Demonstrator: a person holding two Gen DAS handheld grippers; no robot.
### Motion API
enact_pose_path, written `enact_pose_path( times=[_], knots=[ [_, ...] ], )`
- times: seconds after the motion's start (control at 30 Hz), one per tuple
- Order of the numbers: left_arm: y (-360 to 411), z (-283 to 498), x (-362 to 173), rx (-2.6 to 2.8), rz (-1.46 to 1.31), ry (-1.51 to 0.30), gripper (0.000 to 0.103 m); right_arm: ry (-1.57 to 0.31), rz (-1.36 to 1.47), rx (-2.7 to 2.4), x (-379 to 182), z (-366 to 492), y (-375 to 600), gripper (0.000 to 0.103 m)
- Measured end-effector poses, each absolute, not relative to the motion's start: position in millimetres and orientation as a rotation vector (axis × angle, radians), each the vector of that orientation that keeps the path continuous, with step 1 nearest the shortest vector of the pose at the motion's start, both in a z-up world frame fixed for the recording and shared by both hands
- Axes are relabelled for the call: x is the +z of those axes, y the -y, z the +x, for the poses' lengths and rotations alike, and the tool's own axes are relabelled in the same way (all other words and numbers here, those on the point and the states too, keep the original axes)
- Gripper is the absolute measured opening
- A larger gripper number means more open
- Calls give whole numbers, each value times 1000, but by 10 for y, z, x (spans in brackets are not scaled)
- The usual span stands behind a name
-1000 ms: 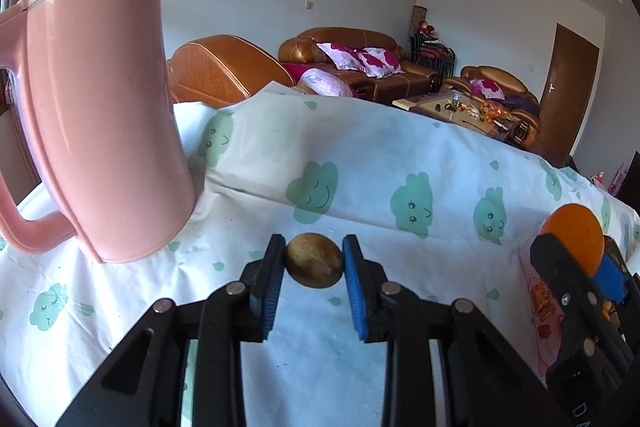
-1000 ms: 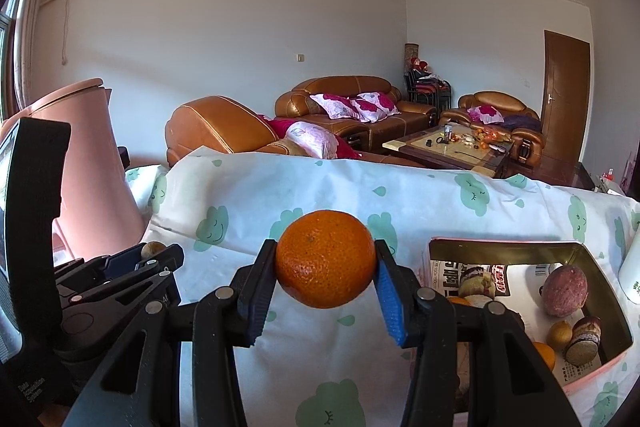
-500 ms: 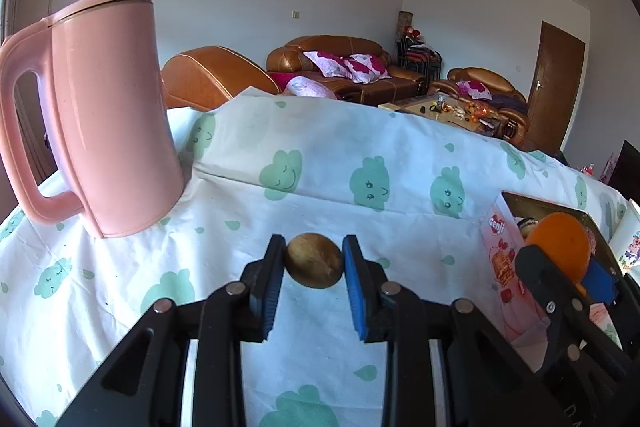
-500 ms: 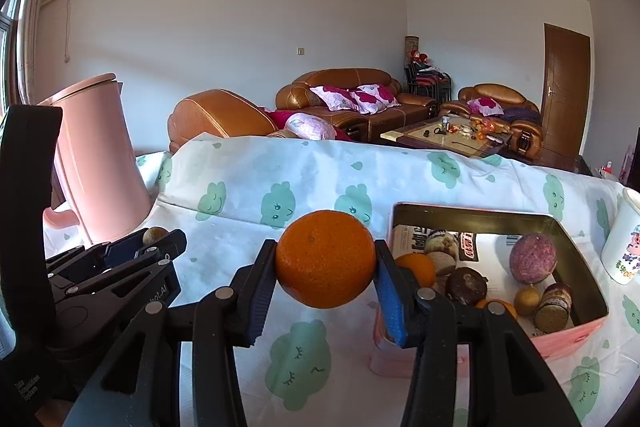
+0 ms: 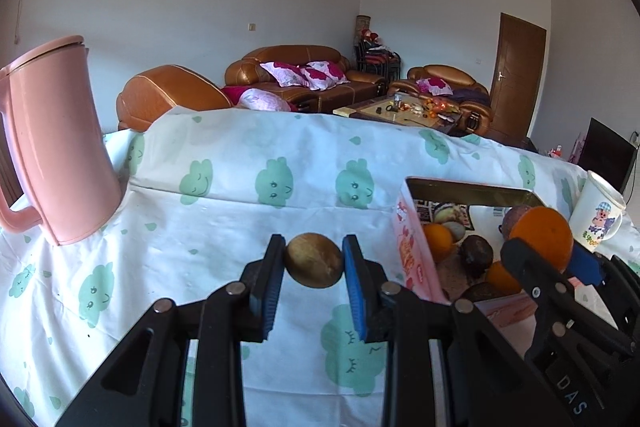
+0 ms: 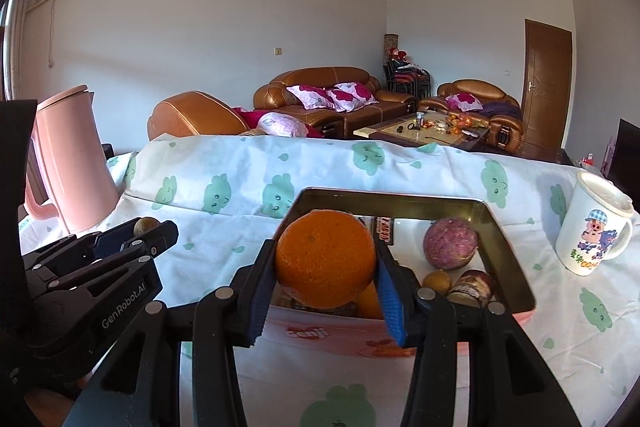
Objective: Organize fruits
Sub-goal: 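Carry the orange and brown fruit into the pink tin and open both tools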
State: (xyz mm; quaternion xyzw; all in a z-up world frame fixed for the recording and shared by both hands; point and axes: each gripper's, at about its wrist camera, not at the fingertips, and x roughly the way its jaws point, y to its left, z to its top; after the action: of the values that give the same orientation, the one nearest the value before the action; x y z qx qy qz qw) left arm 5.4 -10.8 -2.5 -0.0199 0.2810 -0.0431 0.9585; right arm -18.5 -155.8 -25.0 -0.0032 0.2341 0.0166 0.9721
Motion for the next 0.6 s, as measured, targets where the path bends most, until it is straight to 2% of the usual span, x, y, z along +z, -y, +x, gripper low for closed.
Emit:
enact_pose_path(
  times=[0.6],
  knots=[
    [1033, 162, 99, -228, -12, -537, 31, -426, 21, -137, -113, -130, 2405, 49]
  ],
)
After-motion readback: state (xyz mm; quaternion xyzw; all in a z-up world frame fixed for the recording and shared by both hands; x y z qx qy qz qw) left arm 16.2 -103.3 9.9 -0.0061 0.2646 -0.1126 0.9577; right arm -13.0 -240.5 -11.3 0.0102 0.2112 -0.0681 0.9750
